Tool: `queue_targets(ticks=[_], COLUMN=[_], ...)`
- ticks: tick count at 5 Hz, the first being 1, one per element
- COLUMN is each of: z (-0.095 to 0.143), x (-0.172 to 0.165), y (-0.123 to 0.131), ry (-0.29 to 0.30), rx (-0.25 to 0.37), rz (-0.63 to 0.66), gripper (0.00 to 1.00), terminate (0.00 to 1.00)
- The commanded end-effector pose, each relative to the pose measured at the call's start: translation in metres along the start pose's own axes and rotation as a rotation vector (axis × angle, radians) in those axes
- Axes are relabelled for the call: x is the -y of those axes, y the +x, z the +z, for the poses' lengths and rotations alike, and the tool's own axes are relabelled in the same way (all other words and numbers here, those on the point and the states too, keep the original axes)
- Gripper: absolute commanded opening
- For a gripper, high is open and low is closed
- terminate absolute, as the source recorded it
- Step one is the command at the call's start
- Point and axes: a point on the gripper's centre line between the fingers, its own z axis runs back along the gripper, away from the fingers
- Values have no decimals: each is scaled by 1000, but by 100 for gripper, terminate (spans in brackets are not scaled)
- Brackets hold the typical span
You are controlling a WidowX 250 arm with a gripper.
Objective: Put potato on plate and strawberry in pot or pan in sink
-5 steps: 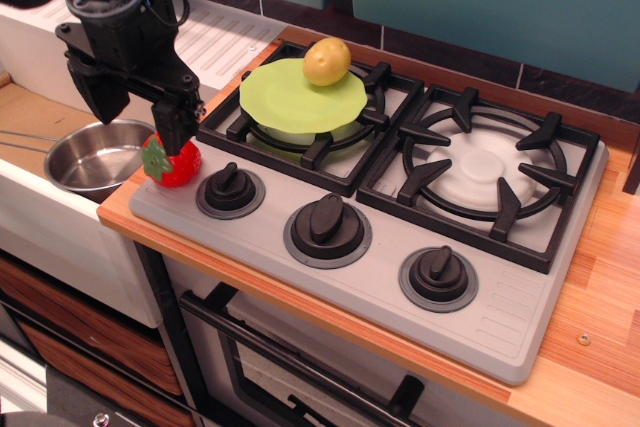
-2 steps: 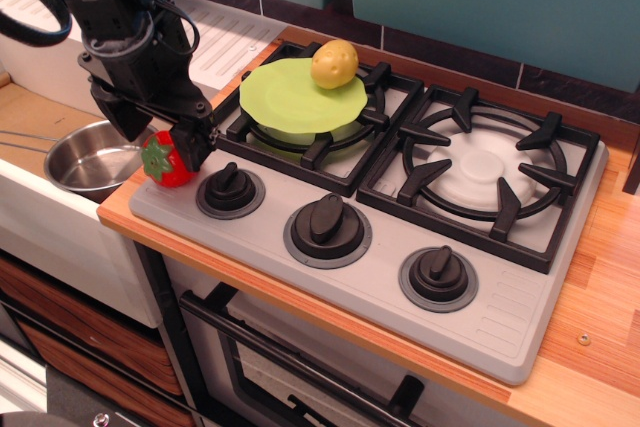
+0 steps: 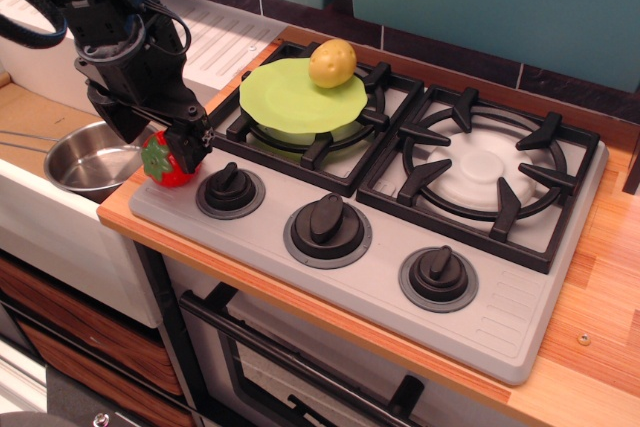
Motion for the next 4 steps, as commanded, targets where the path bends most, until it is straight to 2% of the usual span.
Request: queue_targets(ticks=[1, 4], z=[2, -12], x=[-1, -8], y=[6, 9], ry=[4, -22], rx=[42, 70], rz=[-1, -21], gripper=[100, 100], terminate=[0, 0])
